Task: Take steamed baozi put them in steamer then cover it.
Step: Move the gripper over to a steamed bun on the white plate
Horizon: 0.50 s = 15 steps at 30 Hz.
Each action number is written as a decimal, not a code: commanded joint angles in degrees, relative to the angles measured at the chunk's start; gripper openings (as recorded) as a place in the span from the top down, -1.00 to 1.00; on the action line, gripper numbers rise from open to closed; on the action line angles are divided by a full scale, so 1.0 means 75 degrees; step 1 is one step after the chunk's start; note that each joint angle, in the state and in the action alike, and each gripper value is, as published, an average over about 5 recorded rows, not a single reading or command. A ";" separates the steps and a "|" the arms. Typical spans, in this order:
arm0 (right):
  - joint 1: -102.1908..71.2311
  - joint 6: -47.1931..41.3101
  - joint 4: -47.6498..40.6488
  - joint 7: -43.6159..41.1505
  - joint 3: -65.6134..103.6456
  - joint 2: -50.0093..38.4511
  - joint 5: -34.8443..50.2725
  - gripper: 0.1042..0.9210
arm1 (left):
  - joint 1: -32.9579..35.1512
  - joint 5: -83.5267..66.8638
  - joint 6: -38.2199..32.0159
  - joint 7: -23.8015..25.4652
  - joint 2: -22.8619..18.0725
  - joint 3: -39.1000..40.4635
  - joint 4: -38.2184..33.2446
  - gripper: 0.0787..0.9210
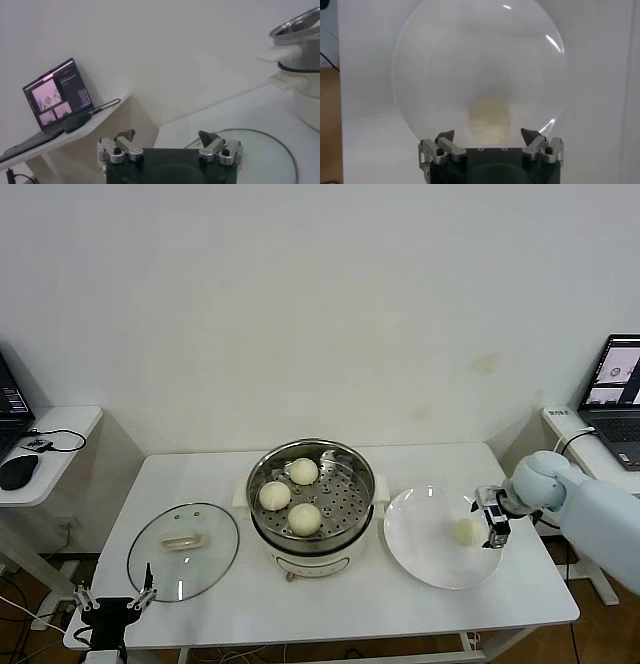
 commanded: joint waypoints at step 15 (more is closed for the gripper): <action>-0.0344 0.0028 -0.1171 0.0137 0.0290 0.1011 -0.0494 -0.47 | -0.0051 -0.0003 0.0001 -0.0002 -0.0042 0.0013 0.0067 -0.77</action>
